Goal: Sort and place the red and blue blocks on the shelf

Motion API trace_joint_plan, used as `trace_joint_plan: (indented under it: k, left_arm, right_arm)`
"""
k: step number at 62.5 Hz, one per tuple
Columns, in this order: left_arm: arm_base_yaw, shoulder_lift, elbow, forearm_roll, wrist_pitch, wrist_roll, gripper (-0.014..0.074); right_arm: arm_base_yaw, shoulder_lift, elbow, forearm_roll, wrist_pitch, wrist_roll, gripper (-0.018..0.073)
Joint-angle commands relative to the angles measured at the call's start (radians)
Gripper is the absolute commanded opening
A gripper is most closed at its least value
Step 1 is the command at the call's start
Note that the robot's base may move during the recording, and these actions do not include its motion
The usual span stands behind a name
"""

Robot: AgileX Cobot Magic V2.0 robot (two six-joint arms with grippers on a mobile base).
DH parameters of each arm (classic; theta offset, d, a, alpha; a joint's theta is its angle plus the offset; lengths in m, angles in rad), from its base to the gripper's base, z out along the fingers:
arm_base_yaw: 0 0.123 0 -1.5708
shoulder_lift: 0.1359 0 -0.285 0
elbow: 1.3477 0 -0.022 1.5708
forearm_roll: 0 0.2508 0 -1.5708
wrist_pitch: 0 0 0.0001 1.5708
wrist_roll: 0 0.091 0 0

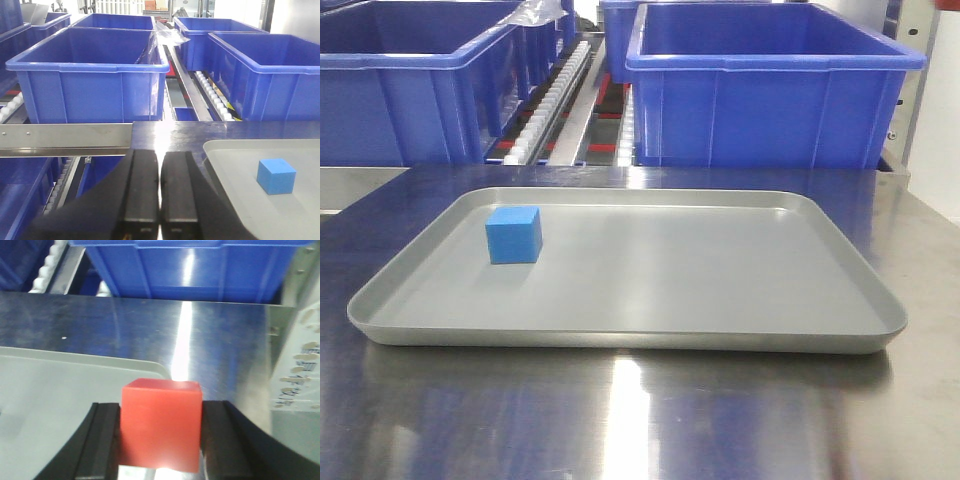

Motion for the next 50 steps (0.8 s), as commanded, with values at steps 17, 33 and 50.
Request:
trace_joint_plan:
  k: [17,33,50]
  left_arm:
    - [-0.001,-0.018,0.03,-0.006,-0.085,-0.001,0.0125]
    - [-0.001,-0.018,0.03,-0.006,-0.085,-0.001,0.0125]
    - [-0.001,-0.018,0.03,-0.006,-0.085,-0.001,0.0125]
  right_arm:
    - [-0.121,-0.233,0.165,-0.007,-0.105,-0.008,0.0048]
    - [-0.15,-0.331,0.259,-0.007,-0.167,-0.008,0.0048]
    - [-0.15,-0.338,0.262,-0.007,-0.185,-0.008,0.0048]
